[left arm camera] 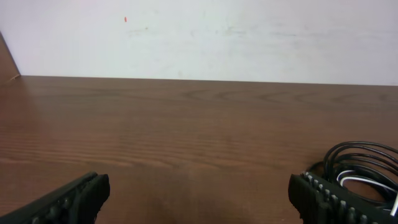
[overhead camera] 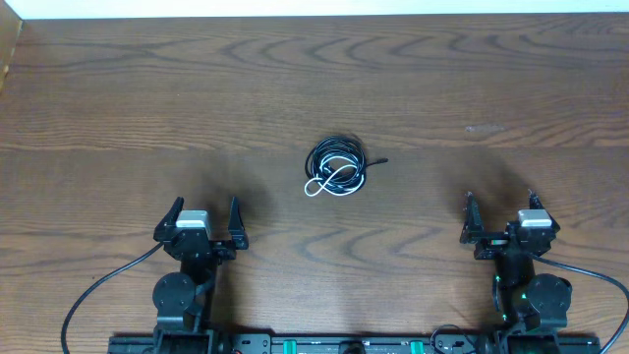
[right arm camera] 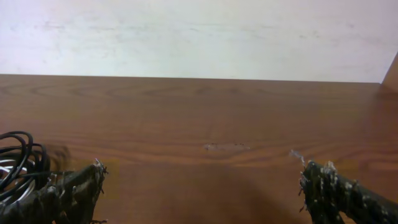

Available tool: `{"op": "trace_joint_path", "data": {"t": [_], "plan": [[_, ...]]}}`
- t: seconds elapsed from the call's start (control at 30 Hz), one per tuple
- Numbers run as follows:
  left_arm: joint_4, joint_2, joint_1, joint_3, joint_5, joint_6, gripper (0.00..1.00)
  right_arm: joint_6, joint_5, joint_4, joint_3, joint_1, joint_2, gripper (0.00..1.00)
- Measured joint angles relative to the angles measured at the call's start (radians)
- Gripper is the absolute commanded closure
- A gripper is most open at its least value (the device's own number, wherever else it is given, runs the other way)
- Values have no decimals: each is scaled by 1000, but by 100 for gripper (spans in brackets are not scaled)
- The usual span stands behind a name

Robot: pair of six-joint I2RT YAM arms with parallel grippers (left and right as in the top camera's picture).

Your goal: Untangle cables

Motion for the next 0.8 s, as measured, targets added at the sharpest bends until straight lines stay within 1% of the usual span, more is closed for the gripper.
{"op": "trace_joint_path", "data": {"t": [0.7, 0.8], "plan": [[0, 0, 0, 0, 0, 0, 2, 0, 0, 1, 0, 0, 0, 1], [0, 0, 0, 0, 0, 0, 2, 2, -1, 38, 0, 0, 0, 1]]}}
